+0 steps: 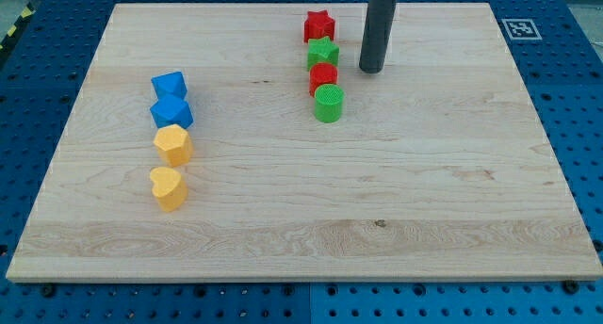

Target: Push the green star towards the top left

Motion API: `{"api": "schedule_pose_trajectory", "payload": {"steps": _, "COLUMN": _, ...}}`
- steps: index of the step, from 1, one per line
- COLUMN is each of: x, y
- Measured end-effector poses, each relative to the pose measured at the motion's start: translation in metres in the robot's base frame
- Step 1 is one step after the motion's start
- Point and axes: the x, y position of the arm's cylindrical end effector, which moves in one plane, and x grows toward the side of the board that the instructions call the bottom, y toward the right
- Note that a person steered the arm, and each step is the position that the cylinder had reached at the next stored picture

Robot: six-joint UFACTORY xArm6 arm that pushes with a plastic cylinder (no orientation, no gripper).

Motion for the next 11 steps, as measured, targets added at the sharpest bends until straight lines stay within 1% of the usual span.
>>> {"api": "schedule_pose_trajectory", "payload": {"steps": 2, "x": -0.018, "y": -0.069}}
{"api": "schedule_pose_trajectory", "payload": {"steps": 4, "x": -0.018, "y": -0.129}}
{"api": "schedule_pose_trajectory", "payload": {"steps": 6, "x": -0.017, "y": -0.173}}
{"api": "schedule_pose_trajectory", "payload": {"steps": 7, "x": -0.029, "y": -0.196}}
{"api": "schedule_pose_trajectory", "payload": {"steps": 9, "x": -0.042, "y": -0.263}}
{"api": "schedule_pose_trajectory", "payload": {"steps": 10, "x": -0.064, "y": -0.275}}
{"api": "schedule_pose_trajectory", "payload": {"steps": 11, "x": -0.064, "y": -0.267}}
